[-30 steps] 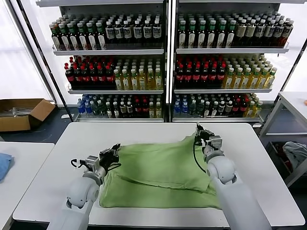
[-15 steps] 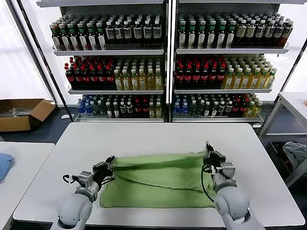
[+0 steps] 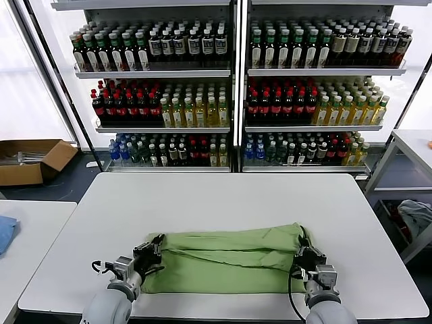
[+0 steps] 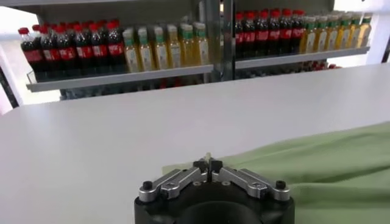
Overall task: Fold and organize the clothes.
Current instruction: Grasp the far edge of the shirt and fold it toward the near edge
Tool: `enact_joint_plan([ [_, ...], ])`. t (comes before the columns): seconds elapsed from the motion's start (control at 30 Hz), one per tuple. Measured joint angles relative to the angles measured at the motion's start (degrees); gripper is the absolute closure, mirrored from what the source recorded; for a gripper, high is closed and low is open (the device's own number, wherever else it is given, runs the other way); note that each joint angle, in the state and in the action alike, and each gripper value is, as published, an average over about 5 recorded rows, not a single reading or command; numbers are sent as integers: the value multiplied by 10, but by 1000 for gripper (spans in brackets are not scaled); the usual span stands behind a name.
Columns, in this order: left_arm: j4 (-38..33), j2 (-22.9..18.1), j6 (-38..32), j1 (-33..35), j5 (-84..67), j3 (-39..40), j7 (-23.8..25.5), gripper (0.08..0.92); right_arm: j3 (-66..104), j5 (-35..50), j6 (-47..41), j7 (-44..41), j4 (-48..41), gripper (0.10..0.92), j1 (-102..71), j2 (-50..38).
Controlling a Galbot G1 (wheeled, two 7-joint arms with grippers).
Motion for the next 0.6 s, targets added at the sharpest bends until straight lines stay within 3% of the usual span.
enact_joint_plan([
  [0.17, 3, -4, -3, 4, 14, 0, 3, 909, 0, -8, 0, 2, 2, 917, -15, 0],
  [0.3, 2, -7, -5, 4, 27, 2, 2, 862, -4, -23, 5, 2, -3, 912, -18, 1],
  [0.6, -40, -6, 0, 21, 54, 1, -8, 606, -9, -40, 33, 1, -5, 692, -24, 4],
])
